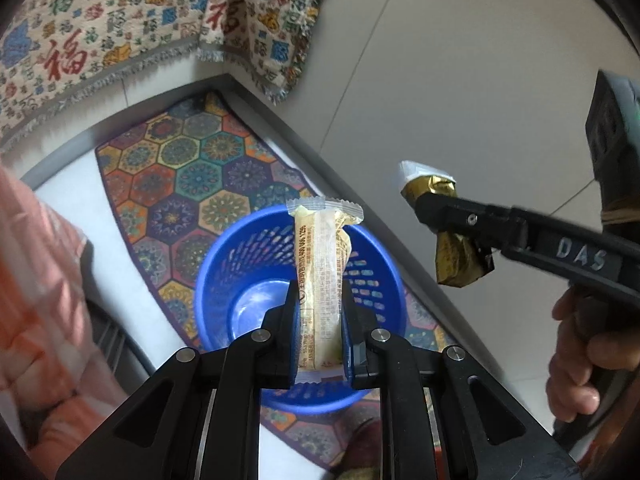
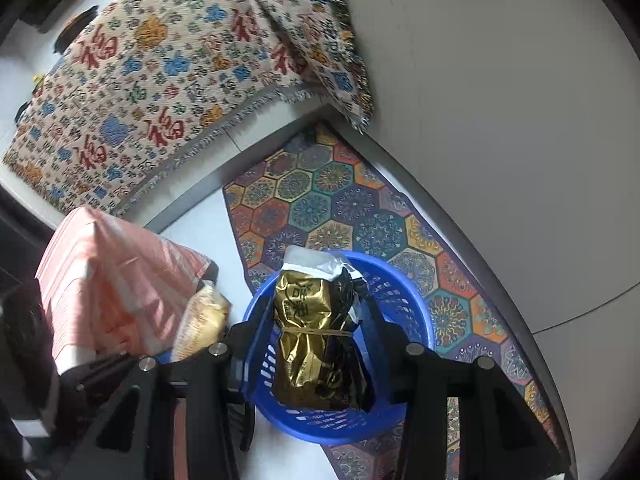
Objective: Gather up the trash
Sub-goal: 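Open the right gripper then the left gripper to drop wrappers into the basket, then move both tools back over the table toward the remaining trash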
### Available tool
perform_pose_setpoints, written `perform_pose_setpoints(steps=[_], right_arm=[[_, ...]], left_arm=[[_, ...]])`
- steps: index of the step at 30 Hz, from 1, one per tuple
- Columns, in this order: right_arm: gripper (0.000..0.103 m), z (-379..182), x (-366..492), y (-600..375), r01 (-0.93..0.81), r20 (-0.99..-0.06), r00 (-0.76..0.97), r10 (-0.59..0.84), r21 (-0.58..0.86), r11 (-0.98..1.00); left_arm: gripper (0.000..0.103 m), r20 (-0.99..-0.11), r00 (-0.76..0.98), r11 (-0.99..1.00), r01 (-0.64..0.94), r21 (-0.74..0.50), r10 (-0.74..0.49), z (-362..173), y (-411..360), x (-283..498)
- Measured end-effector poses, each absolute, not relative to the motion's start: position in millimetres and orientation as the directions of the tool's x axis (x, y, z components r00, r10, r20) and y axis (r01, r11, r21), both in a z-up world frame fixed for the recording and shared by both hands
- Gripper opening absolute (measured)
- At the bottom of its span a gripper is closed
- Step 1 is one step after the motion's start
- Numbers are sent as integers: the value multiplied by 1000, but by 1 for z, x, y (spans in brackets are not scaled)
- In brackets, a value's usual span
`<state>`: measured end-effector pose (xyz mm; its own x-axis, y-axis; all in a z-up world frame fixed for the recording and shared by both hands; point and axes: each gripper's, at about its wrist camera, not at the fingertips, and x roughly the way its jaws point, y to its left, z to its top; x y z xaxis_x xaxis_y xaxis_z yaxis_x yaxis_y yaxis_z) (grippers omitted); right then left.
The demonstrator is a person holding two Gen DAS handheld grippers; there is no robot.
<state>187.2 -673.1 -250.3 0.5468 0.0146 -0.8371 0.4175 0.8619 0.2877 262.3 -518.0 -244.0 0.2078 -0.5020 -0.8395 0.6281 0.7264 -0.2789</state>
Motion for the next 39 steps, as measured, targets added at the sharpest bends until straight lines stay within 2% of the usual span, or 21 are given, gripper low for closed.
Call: perform_pose_setpoints(steps=[1,3,5,9,11,19,24,28,34,39], right_arm=[[48,-253,188,-676,425,-838,545,17,294,856],[55,-259,190,-682,445,-840,542,22,310,840],[61,-263,191,-687,465,-842,539,20,317,827],[62,-263,191,-692,479,-840,541,22,330,814],[62,-257,188,-692,479,-832,554,9,328,814],[63,-186,180,-637,369,-723,679,-128,186,911],[64,-148,173,-548,177,-666,742,-76,86,980],[66,-141,164,-459,-5,-661,749,47,66,998],[66,-173,143,-310,-271,-745,616,256,105,957],[69,-203,136,-237,-334,-790,561,249,59,941]], left_arm=[[17,-842,213,727,632,-269,-497,-247,-522,263],[30,-841,217,724,637,-264,-497,-250,-527,263],[55,-837,221,727,632,-268,-501,-252,-530,265],[63,-831,250,742,618,-258,-497,-248,-527,264],[71,-820,296,759,607,-234,-489,-236,-519,259],[80,-754,407,777,592,-212,-516,-146,-430,208],[91,-765,438,833,506,-224,-472,-120,-328,171],[91,-816,472,905,402,-137,-333,-132,-239,144],[91,-844,524,987,159,-32,-112,-150,-117,128],[91,-836,548,1000,-5,21,21,-156,-53,131]])
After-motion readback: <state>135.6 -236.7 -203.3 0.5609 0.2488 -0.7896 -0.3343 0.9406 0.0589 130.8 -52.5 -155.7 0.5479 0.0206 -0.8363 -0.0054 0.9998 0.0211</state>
